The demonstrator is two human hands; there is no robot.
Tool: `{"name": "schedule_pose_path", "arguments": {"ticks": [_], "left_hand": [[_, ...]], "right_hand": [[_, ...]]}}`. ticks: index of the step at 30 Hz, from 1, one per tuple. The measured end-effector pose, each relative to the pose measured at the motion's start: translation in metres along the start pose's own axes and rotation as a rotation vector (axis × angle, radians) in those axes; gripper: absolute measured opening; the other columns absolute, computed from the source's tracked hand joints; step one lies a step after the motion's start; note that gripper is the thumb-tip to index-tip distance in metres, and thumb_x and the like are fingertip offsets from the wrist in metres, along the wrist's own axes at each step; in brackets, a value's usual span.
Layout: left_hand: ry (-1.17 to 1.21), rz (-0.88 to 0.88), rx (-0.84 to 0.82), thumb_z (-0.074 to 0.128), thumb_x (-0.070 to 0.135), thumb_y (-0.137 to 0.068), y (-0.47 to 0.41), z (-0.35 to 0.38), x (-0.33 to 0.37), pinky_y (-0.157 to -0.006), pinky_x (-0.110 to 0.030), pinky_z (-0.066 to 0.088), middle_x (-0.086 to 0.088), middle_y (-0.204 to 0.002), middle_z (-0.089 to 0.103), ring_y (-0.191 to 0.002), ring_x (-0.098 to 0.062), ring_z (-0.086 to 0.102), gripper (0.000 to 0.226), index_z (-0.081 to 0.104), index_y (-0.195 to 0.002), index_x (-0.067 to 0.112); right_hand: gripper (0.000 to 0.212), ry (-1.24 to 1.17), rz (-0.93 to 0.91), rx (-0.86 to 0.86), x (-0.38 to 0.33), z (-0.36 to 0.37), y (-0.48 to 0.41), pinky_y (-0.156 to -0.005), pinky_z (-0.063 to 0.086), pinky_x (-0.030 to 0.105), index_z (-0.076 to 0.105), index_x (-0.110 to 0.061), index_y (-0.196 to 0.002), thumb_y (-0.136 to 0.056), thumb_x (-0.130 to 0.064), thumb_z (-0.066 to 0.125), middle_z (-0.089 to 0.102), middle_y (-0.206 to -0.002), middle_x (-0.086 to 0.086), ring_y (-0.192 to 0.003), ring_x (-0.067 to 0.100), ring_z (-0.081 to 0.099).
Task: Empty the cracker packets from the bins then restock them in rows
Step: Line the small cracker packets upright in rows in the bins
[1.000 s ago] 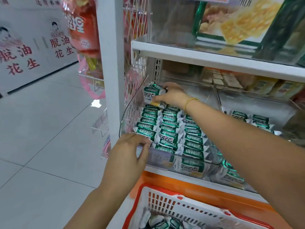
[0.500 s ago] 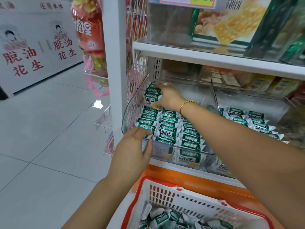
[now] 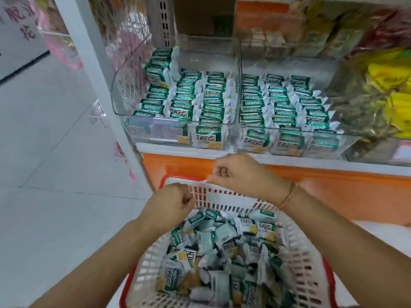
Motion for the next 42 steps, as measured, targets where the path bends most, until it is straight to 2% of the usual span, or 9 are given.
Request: {"name": "schedule_pose_path", "arguments": {"ticks": [6, 11, 14, 18, 21, 26, 32, 35, 42], "left_hand": [[0.025, -0.185, -0.365, 0.059, 0.023, -0.089, 0.024, 0.095, -0.033, -0.074, -0.024, 0.043, 0.001, -0.09, 0.061, -0.092, -0.018, 0.061, 0.003, 0.06, -0.09, 0.02], [0.078, -0.358, -0.423, 0.062, 0.024, -0.089, 0.028, 0.149, -0.037, -0.078, -0.024, 0.04, -0.007, -0.114, 0.06, -0.098, -0.018, 0.055, 0.034, 0.056, -0.118, 0.009], [0.216, -0.503, -0.43, 0.065, 0.022, -0.088, 0.031, 0.185, -0.025, -0.078, -0.027, 0.041, -0.014, -0.123, 0.057, -0.094, -0.018, 0.057, 0.045, 0.052, -0.126, 0.001], [0.421, -0.797, -0.333, 0.074, 0.03, -0.082, 0.035, 0.228, -0.027, -0.088, -0.036, 0.049, -0.018, -0.138, 0.049, -0.115, -0.032, 0.056, 0.077, 0.034, -0.14, 0.0], [0.467, -0.964, -0.301, 0.071, 0.028, -0.084, 0.037, 0.248, -0.025, -0.079, -0.033, 0.049, -0.02, -0.14, 0.045, -0.111, -0.032, 0.058, 0.092, 0.011, -0.148, 0.002], [0.415, -1.022, -0.233, 0.078, 0.037, -0.075, 0.032, 0.275, -0.042, -0.093, -0.042, 0.05, -0.02, -0.129, 0.051, -0.114, -0.034, 0.054, 0.093, 0.024, -0.14, 0.001], [0.604, -1.083, -0.228, 0.071, 0.028, -0.084, 0.028, 0.257, -0.039, -0.06, -0.03, 0.049, -0.01, -0.087, 0.057, -0.076, -0.022, 0.058, 0.057, 0.042, -0.123, 0.0], [0.901, -1.118, -0.166, 0.065, 0.015, -0.085, 0.029, 0.246, -0.043, -0.048, -0.023, 0.037, -0.004, -0.061, 0.046, -0.051, -0.014, 0.042, 0.017, 0.052, -0.08, 0.005], [1.69, -0.844, -0.088, 0.046, -0.008, -0.09, 0.028, 0.179, -0.009, -0.072, -0.029, 0.058, -0.004, -0.063, 0.045, -0.061, -0.013, 0.05, 0.046, 0.049, -0.048, 0.011]], "right_hand": [[0.024, -0.066, 0.377, -0.256, 0.142, 0.119, 0.047, -0.086, 0.051, 0.032, 0.063, -0.008, -0.109, -0.094, -0.026, 0.06, 0.065, -0.112, 0.007, -0.102, 0.023, 0.061], [0.052, -0.075, 0.523, -0.244, 0.194, 0.168, 0.08, -0.086, 0.05, 0.029, 0.041, -0.013, -0.145, -0.095, -0.017, 0.057, 0.045, -0.144, 0.013, -0.103, 0.02, 0.059], [0.061, -0.007, 0.493, -0.24, 0.205, 0.19, 0.088, -0.111, 0.033, 0.039, 0.029, -0.018, -0.151, -0.096, -0.017, 0.055, 0.03, -0.155, 0.008, -0.139, 0.03, 0.03], [0.066, -0.028, 0.477, -0.184, 0.213, 0.201, 0.085, -0.117, 0.022, 0.039, 0.018, -0.017, -0.153, -0.095, -0.01, 0.05, 0.018, -0.16, 0.001, -0.143, 0.03, 0.012], [0.069, -0.019, 0.481, -0.182, 0.221, 0.209, 0.079, -0.117, 0.022, 0.038, 0.016, -0.017, -0.154, -0.094, -0.008, 0.048, 0.017, -0.16, -0.001, -0.142, 0.03, 0.014], [0.077, 0.068, 0.489, -0.201, 0.23, 0.223, 0.071, -0.108, 0.036, 0.044, 0.011, -0.02, -0.154, -0.09, -0.006, 0.051, 0.019, -0.159, 0.001, -0.136, 0.034, 0.024], [0.055, 0.138, 0.387, -0.324, 0.23, 0.226, 0.066, -0.103, 0.041, 0.039, 0.041, -0.012, -0.14, -0.088, -0.014, 0.06, 0.04, -0.138, 0.01, -0.127, 0.028, 0.032], [0.055, 0.121, 0.399, -0.327, 0.227, 0.218, 0.065, -0.105, 0.037, 0.036, 0.043, -0.01, -0.137, -0.087, -0.022, 0.062, 0.042, -0.138, 0.011, -0.127, 0.028, 0.032], [0.065, -0.143, 0.494, -0.202, 0.193, 0.157, 0.048, -0.101, 0.04, 0.033, 0.041, -0.01, -0.142, -0.088, -0.039, 0.062, 0.05, -0.136, 0.01, -0.125, 0.028, 0.047]]}}
Point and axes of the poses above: each hand's wrist, its own y-axis away from the middle knuckle, its own z-axis out of the palm, x = y × z, the point moved 7 cm from there along -y, towards the middle knuckle
